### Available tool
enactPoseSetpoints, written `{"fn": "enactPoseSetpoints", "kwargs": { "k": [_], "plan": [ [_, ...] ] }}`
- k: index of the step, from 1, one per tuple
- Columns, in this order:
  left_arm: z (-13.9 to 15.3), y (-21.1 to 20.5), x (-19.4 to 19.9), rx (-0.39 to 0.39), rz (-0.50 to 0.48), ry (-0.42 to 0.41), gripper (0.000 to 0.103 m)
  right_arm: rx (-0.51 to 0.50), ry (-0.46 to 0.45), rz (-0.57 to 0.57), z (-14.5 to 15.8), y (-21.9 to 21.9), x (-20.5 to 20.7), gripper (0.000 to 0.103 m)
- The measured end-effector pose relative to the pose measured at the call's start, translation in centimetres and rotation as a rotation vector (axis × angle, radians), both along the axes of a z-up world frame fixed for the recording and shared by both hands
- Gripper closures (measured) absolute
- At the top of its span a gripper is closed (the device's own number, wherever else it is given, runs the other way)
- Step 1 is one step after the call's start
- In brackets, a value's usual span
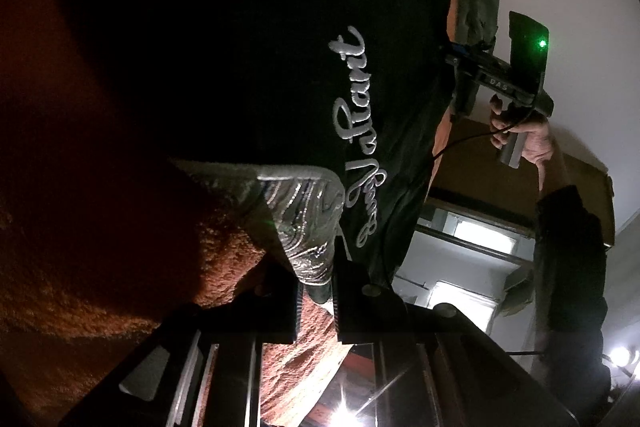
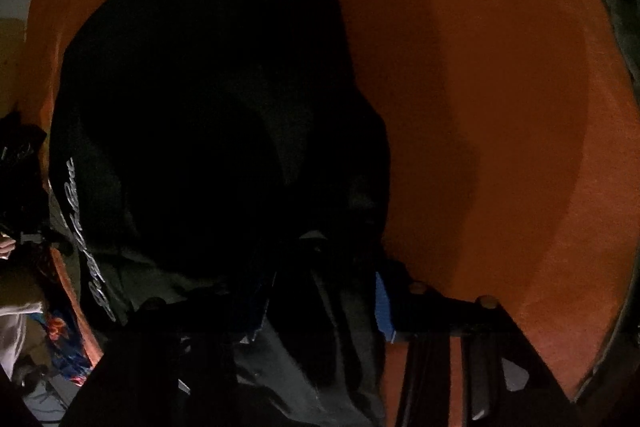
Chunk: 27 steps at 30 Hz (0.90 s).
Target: Fold clothes
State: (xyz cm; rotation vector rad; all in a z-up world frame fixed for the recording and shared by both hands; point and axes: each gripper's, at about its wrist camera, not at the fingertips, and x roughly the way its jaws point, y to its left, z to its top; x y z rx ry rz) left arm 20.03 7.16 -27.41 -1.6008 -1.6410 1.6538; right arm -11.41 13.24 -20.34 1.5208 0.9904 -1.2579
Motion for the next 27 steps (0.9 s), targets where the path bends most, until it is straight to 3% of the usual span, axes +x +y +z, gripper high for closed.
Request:
{"fn": "enactPoseSetpoints", "kwargs": {
  "k": [2, 5, 9, 12, 18, 22, 27],
  "plan": [
    [-0.1, -0.1, 0.1, -0.004, -0.001, 0.002, 0.092, 0.007, -0.02, -0.01, -0.1, 0.0, -0.3, 0.081],
    [0.1, -0.3, -0.1, -0.019, -0.019, 0.018, 0.092, 0.011, -0.013, 0.005, -0.2, 0.0, -0.5, 0.094],
    [2.4, -0.4, -0.4, -0.086, -0.071, 0.14, 0.094, -0.043, -0.009, -0.024, 1.0, 0.5, -1.2, 0.097],
    [4.6, -1.3, -0.8, -0.076, -0.076, 0.262, 0.094, -0.131, -0.048, -0.107, 3.5, 2.0, -2.4, 0.097],
    [10.7, -7.0, -4.3, -0.087, -0.04, 0.482, 0.095, -0.343, -0.123, -0.263, 9.6, 5.2, -5.5, 0.099],
    [16.5, -10.4, -9.7, -0.167, -0.217, 0.684, 0.095, -0.481, -0.13, -0.346, 12.9, 7.4, -7.1, 0.099],
    [22.9, -13.3, -13.8, -0.219, -0.361, 0.861, 0.095, -0.718, -0.119, -0.488, 19.2, 11.6, -9.3, 0.099]
  ]
}}
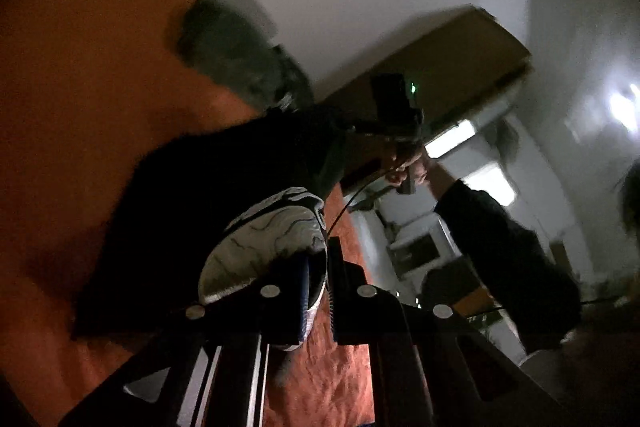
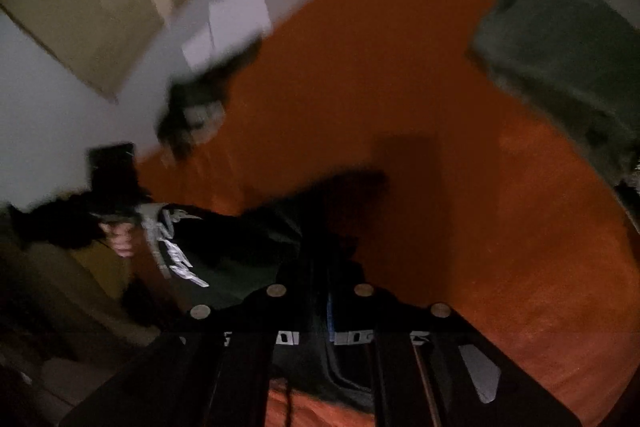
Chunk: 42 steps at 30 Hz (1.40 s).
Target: Fold clothes
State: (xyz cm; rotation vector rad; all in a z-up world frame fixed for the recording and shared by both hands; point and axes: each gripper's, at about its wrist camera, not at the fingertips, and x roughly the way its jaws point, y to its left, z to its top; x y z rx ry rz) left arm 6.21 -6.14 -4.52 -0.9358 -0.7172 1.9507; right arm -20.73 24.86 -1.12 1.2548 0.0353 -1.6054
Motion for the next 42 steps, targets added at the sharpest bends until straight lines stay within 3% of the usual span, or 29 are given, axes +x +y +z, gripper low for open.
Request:
{"fn": "enactPoseSetpoints", "kwargs": {
  "k": [4, 6, 8, 9, 11, 15, 18, 21, 24, 28, 31, 33, 34, 35, 39, 40, 41, 42],
  "plan": [
    [4.9, -1.7, -1.3, -0.051, -0.087, 0.157, 0.095, -0.185, 0.06, -0.159, 4.5, 4.9, 1.1, 0.099],
    [6.3, -2.4, 0.3, -0.055, -0.137, 0.264, 0.095, -0.26, 0.072, -0.225, 4.6, 6.6, 3.9, 0.099],
    [6.5, -2.8, 1.6, -0.046, -0.159, 0.293, 0.095, -0.325, 0.075, -0.296, 4.2, 9.2, 7.1, 0.099],
    [5.8, -2.9, 2.2, -0.048, -0.149, 0.282, 0.095, -0.351, 0.069, -0.33, 3.6, 10.3, 8.7, 0.099],
    [3.7, -3.0, 3.2, -0.057, -0.126, 0.24, 0.095, -0.356, 0.011, -0.39, -0.6, 11.4, 12.6, 0.099],
    [-5.1, -2.6, 3.6, -0.116, -0.022, 0.026, 0.095, -0.162, -0.077, -0.523, -12.4, 11.2, 19.7, 0.099],
    [-10.3, -1.1, 2.4, -0.206, 0.065, -0.125, 0.094, -0.241, -0.174, -0.714, -18.5, 14.8, 22.6, 0.099],
    [-13.6, 1.5, 0.2, -0.255, 0.078, -0.239, 0.094, -0.311, -0.135, -0.789, -19.3, 16.8, 24.4, 0.099],
    [-14.3, 4.8, -1.9, -0.33, 0.055, -0.213, 0.091, -0.299, -0.076, -0.782, -18.9, 16.6, 25.1, 0.099],
    [-14.4, 7.8, -4.2, -0.356, 0.039, -0.17, 0.058, -0.205, -0.03, -0.746, -18.1, 17.0, 25.4, 0.099],
    [-14.7, 9.2, -5.0, -0.38, 0.041, -0.137, 0.05, -0.193, -0.034, -0.775, -18.4, 18.0, 26.0, 0.094],
    [-15.1, 9.9, -5.5, -0.4, 0.035, -0.134, 0.046, -0.192, -0.016, -0.793, -18.3, 18.3, 26.6, 0.075],
    [-15.5, 10.2, -5.7, -0.407, 0.025, -0.145, 0.045, -0.181, -0.009, -0.797, -18.2, 18.2, 26.7, 0.053],
    [-16.1, 10.5, -5.9, -0.416, 0.013, -0.159, 0.045, -0.169, -0.004, -0.798, -18.2, 18.1, 26.8, 0.037],
    [-17.5, 11.7, -6.8, -0.416, -0.006, -0.194, 0.045, -0.127, 0.002, -0.777, -18.8, 16.5, 25.8, 0.035],
    [-17.4, 11.9, -7.0, -0.392, 0.005, -0.189, 0.048, -0.116, 0.011, -0.77, -18.9, 16.1, 25.5, 0.035],
    [-17.3, 12.2, -7.2, -0.369, 0.016, -0.184, 0.058, -0.104, 0.025, -0.76, -18.9, 15.7, 25.3, 0.035],
    [-17.1, 12.4, -7.3, -0.355, 0.029, -0.178, 0.084, -0.098, 0.046, -0.742, -18.8, 14.9, 25.0, 0.035]
  ]
}}
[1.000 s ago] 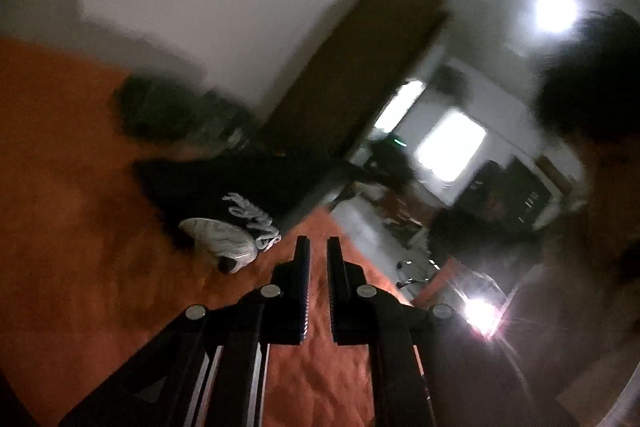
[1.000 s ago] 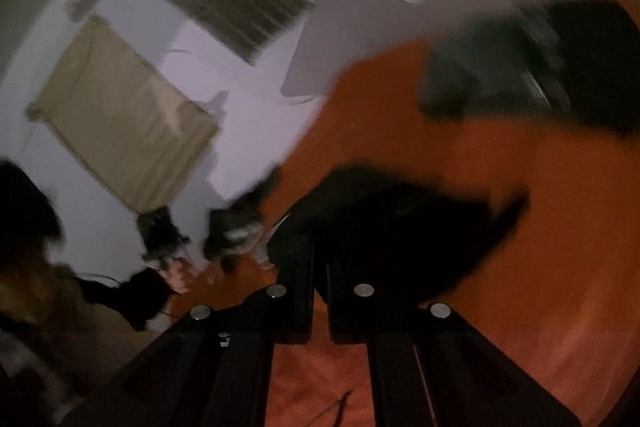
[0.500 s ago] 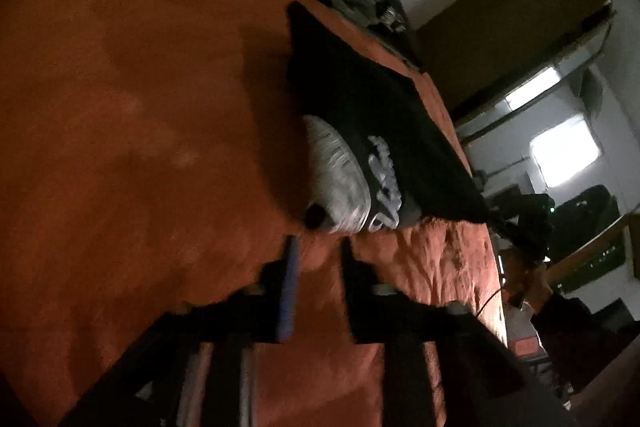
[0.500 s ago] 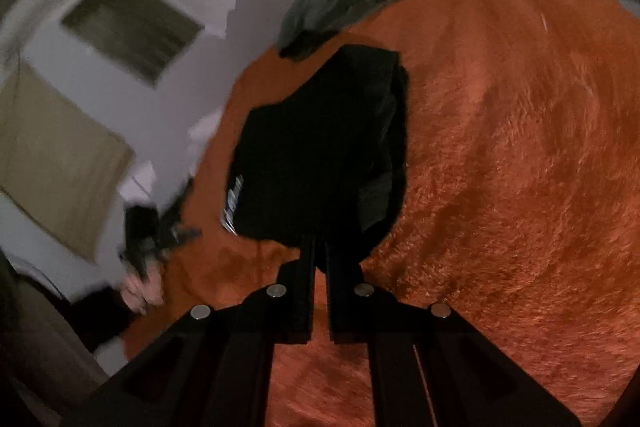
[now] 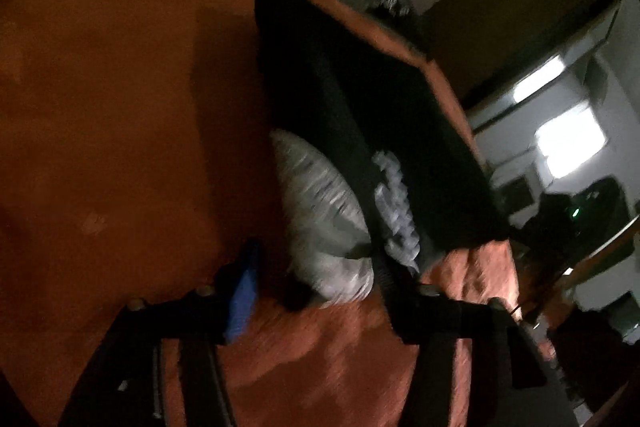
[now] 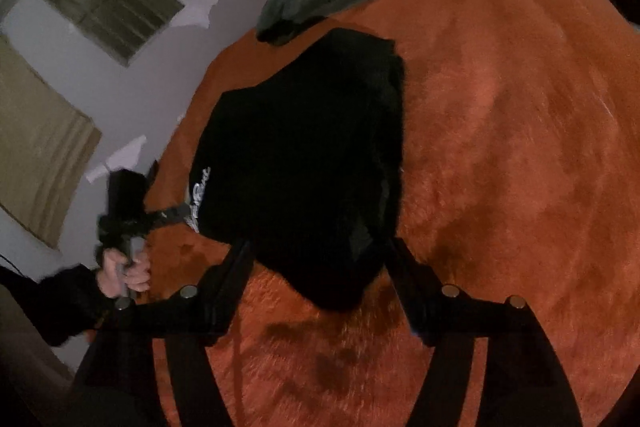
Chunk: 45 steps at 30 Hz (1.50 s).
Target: Fold clothes
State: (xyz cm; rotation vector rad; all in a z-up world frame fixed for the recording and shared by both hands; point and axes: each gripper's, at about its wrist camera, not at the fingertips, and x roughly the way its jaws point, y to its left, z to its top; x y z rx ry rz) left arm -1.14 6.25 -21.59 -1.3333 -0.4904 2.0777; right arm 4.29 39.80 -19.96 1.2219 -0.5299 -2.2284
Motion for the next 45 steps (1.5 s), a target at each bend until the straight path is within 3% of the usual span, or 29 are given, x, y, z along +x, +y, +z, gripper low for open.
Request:
{"fn": "enactPoseSetpoints", "kwargs": {
  "k": [1, 2, 3, 5, 8, 10, 12, 15, 16, 18, 19, 22, 24, 27, 32, 34, 35, 36, 37, 38, 43, 45],
  "plan": [
    [0.3, 0.2, -0.1, -0.005, 0.014, 0.008, 0.09, 0.018, 0.021, 0.017, 0.1, -0.7, -0.3, 0.043],
    [0.7, 0.4, -0.1, -0.01, 0.026, 0.016, 0.092, 0.046, 0.037, 0.03, 0.3, -1.2, -0.5, 0.07],
    [1.2, 0.5, -0.1, -0.011, 0.035, 0.02, 0.093, 0.08, 0.047, 0.04, 0.5, -1.8, -0.7, 0.083],
    [2.2, 0.1, 0.0, 0.015, 0.038, 0.001, 0.094, 0.107, 0.051, 0.01, 1.3, -2.2, -0.3, 0.089],
    [5.3, -0.9, 0.6, 0.059, -0.005, -0.015, 0.094, 0.025, 0.051, -0.067, 3.1, -1.5, 1.9, 0.09],
    [8.1, -1.6, 2.1, 0.046, -0.075, 0.011, 0.094, -0.041, 0.041, -0.091, 4.5, -1.4, 4.8, 0.09],
    [10.0, -2.1, 3.8, 0.011, -0.145, 0.03, 0.094, -0.045, 0.003, -0.074, 4.2, -2.3, 8.1, 0.09],
    [8.1, -1.5, 6.9, -0.141, -0.241, 0.017, 0.093, -0.004, -0.114, -0.006, 0.7, -4.3, 12.2, 0.086],
    [6.6, -1.5, 7.5, -0.174, -0.245, -0.008, 0.093, 0.013, -0.161, 0.01, -0.8, -4.5, 12.9, 0.08],
    [4.0, -1.8, 8.5, -0.226, -0.235, -0.056, 0.093, 0.029, -0.247, 0.032, -3.5, -4.5, 14.3, 0.079],
    [3.5, -2.6, 8.3, -0.22, -0.193, -0.075, 0.085, -0.022, -0.261, 0.003, -3.7, -3.5, 14.4, 0.078],
    [4.7, -6.3, 7.7, -0.147, 0.031, -0.063, 0.085, -0.057, -0.221, -0.07, -1.4, -0.5, 13.5, 0.054],
    [6.8, -8.4, 6.7, -0.084, 0.138, -0.006, 0.082, -0.011, -0.151, -0.1, 0.4, 0.8, 12.0, 0.052],
    [8.5, -7.7, 3.2, -0.106, 0.123, 0.038, 0.06, 0.084, -0.063, -0.164, 2.7, 2.3, 8.5, 0.052],
    [6.6, -1.8, -4.2, -0.179, 0.018, 0.044, 0.058, 0.109, -0.025, -0.131, 1.4, 0.1, -0.4, 0.042],
    [4.8, 0.1, -5.9, -0.195, 0.005, 0.015, 0.059, 0.098, -0.075, -0.116, -0.7, -1.0, -3.8, 0.042],
    [4.0, 1.0, -6.5, -0.195, 0.0, 0.008, 0.065, 0.092, -0.089, -0.111, -1.5, -1.5, -5.1, 0.046],
    [3.4, 1.6, -6.8, -0.182, -0.001, 0.016, 0.097, 0.086, -0.071, -0.114, -1.7, -1.8, -5.4, 0.054],
    [3.1, 2.1, -6.9, -0.174, 0.004, 0.024, 0.097, 0.079, -0.052, -0.118, -1.9, -2.1, -5.7, 0.085],
    [3.5, 2.4, -6.5, -0.161, 0.019, 0.04, 0.098, 0.08, -0.033, -0.125, -1.8, -2.4, -5.9, 0.096],
    [7.3, 2.9, -4.9, 0.006, -0.033, 0.138, 0.098, 0.106, 0.095, -0.246, 3.0, -1.3, -1.1, 0.097],
    [6.8, 3.7, -5.5, -0.009, -0.063, 0.125, 0.097, 0.157, 0.109, -0.294, 4.8, -0.7, 0.9, 0.097]
  ]
}}
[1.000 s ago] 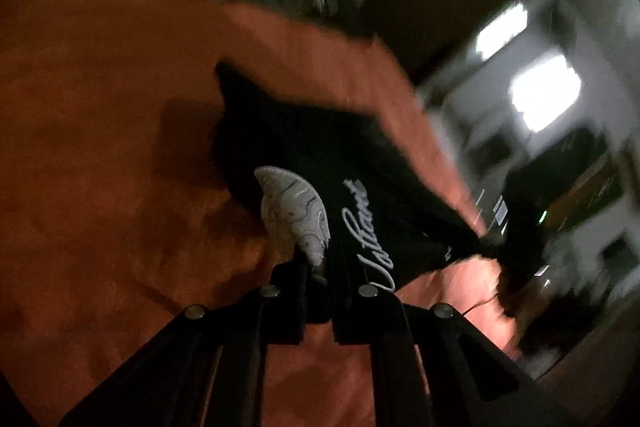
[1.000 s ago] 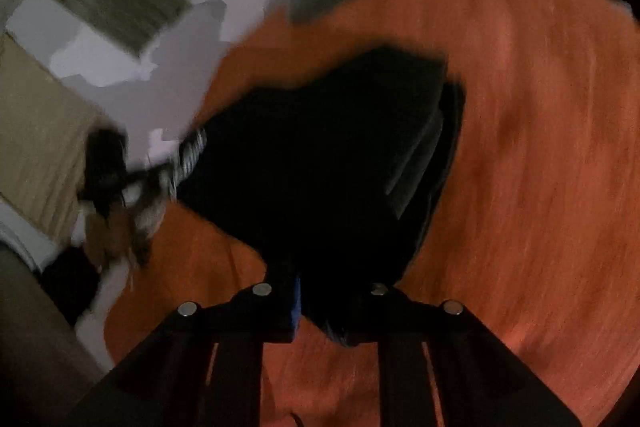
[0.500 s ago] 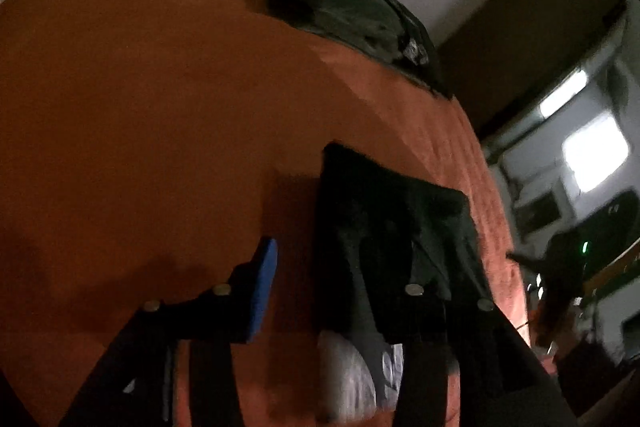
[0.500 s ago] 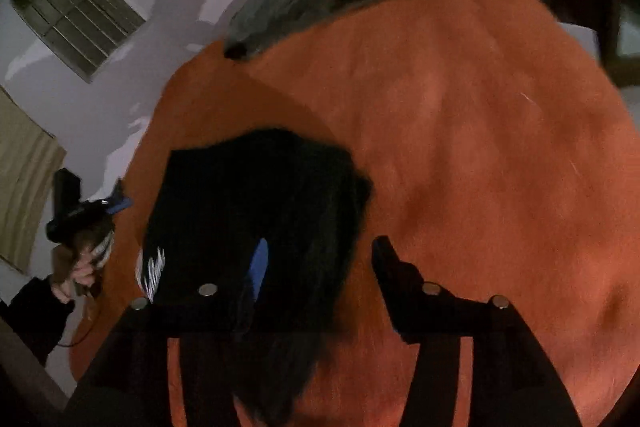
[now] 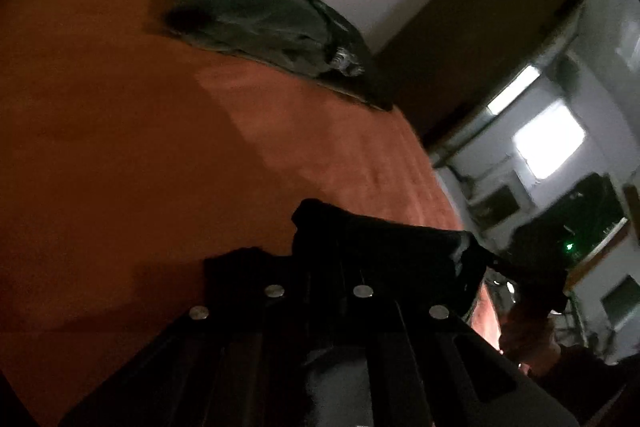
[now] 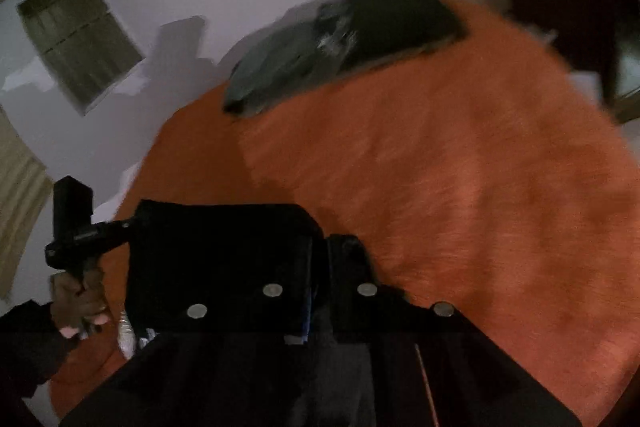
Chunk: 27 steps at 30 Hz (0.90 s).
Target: Fold clothes
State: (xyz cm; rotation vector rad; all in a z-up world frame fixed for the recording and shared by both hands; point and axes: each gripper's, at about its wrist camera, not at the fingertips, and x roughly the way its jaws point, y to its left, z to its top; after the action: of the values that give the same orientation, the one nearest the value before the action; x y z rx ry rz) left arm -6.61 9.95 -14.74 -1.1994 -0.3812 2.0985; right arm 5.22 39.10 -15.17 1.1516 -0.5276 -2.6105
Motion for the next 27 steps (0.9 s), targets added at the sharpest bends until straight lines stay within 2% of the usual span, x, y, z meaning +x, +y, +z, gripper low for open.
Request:
{"fn": "enactPoseSetpoints", "kwargs": {
  "k": [2, 4, 7, 8, 11, 13, 15, 17, 18, 19, 22, 25, 27],
  "plan": [
    [-1.9, 0.6, -1.1, -0.07, 0.018, -0.035, 0.097, 0.087, -0.033, -0.023, 0.1, -0.4, 0.3, 0.095],
    [-4.2, 0.7, -2.3, -0.145, 0.061, -0.078, 0.096, 0.182, -0.094, -0.015, -2.2, -1.3, -1.8, 0.091],
    [-6.2, -1.4, -3.5, -0.129, 0.147, -0.137, 0.091, 0.226, -0.207, -0.016, -5.4, -1.3, -4.7, 0.073],
    [-6.6, -2.0, -3.7, -0.124, 0.165, -0.156, 0.089, 0.233, -0.246, -0.019, -6.3, -1.2, -5.5, 0.073],
    [-6.1, -2.9, -4.0, -0.103, 0.158, -0.208, 0.082, 0.153, -0.175, -0.067, -3.0, 0.3, -2.1, 0.072],
    [-4.5, -3.5, -3.4, -0.104, 0.141, -0.182, 0.081, 0.092, -0.139, -0.067, -0.7, 0.9, 0.9, 0.072],
    [-2.0, -3.9, -1.5, -0.11, 0.121, -0.108, 0.079, 0.034, -0.128, -0.007, 0.3, 0.0, 4.0, 0.072],
    [0.2, -4.0, 1.4, -0.117, 0.092, -0.052, 0.07, 0.022, -0.155, 0.101, 0.2, -3.0, 7.3, 0.072],
    [0.9, -4.0, 3.0, -0.129, 0.078, -0.035, 0.062, 0.016, -0.169, 0.156, 0.1, -4.5, 9.0, 0.072],
    [1.1, -3.9, 4.6, -0.148, 0.064, -0.027, 0.057, 0.028, -0.209, 0.212, -0.5, -6.1, 10.3, 0.072],
    [0.7, -4.2, 8.9, -0.162, 0.023, -0.058, 0.056, 0.07, -0.23, 0.226, 0.7, -6.7, 15.0, 0.072],
    [-0.6, -4.8, 11.3, -0.153, 0.015, -0.125, 0.056, 0.143, -0.17, 0.19, 3.6, -3.8, 20.1, 0.072],
    [-1.4, -5.3, 12.0, -0.137, 0.025, -0.161, 0.056, 0.078, -0.17, 0.179, 4.3, -1.6, 21.4, 0.071]
  ]
}}
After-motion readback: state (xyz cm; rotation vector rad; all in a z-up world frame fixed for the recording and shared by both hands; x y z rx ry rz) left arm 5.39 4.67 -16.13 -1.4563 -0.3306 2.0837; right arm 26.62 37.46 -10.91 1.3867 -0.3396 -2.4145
